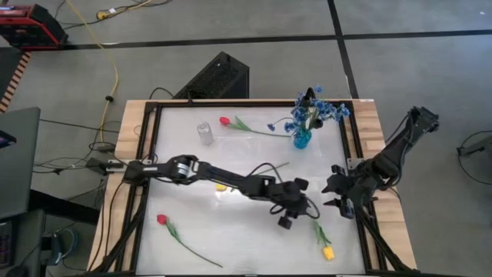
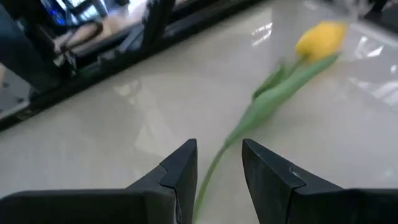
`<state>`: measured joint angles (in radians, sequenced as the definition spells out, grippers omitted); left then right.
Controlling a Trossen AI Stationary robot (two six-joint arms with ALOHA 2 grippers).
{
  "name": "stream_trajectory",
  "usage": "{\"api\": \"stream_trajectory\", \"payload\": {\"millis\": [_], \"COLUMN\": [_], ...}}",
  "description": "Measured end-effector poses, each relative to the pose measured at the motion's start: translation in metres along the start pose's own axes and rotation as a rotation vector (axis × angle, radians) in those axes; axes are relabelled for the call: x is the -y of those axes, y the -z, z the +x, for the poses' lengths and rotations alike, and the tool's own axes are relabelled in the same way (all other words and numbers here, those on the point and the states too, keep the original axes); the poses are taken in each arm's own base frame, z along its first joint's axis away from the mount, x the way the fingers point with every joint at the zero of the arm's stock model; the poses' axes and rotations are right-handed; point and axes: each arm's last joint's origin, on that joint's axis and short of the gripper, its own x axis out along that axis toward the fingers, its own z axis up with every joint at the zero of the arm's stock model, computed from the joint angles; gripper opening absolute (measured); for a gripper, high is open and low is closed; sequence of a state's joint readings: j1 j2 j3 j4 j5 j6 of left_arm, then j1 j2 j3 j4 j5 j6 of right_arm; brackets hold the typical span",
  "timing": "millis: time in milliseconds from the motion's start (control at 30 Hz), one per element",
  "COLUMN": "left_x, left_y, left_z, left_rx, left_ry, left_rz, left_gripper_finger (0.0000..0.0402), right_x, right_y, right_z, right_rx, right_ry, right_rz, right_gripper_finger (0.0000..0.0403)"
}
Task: Sort flowers into vase by color
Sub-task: Put the bottom yellow flower into the transparent vase
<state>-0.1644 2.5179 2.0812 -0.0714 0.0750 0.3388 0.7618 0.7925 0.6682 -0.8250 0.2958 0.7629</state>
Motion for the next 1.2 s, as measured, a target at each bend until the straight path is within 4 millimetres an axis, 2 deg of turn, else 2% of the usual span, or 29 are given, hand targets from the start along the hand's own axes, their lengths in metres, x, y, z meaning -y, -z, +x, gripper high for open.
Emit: {"api": "stream_trajectory", "payload": {"millis": [167,367,600,833,1100,1200], "left_x": [-0.019,-0.029,-0.022,-0.020,-0.014,-0.012], "left_y": [0.016,0.029,0.032,0.033,0.058,0.061], "left_z": [0.016,0.017,0.017,0.017,0.031,0.030], "left_rx": [-0.031,-0.056,-0.077,-0.110,-0.161,-0.200], "left_ry": [0.018,0.044,0.134,0.084,0.138,0.149], "left_rz": [-0.012,-0.044,-0.026,-0.014,-0.075,-0.100], "left_gripper_finger": [0.0116,0.0116,0.0116,0.0116,0.0114,0.0088], "right_x": [-0.001,0.000,0.000,0.000,0.000,0.000], "right_y": [0.001,0.001,0.001,0.001,0.001,0.001], "right_z": [-0.001,-0.001,-0.001,-0.001,-0.001,-0.001], "right_rx": [0.002,0.010,0.007,0.007,0.009,0.011], "right_ry": [-0.005,0.012,0.015,0.015,0.013,0.012], "right_rz": [-0.008,-0.021,-0.027,-0.049,-0.040,-0.038], "right_gripper_finger": [0.0239,0.0239,0.0239,0.0239,0.0239,0.0239]}}
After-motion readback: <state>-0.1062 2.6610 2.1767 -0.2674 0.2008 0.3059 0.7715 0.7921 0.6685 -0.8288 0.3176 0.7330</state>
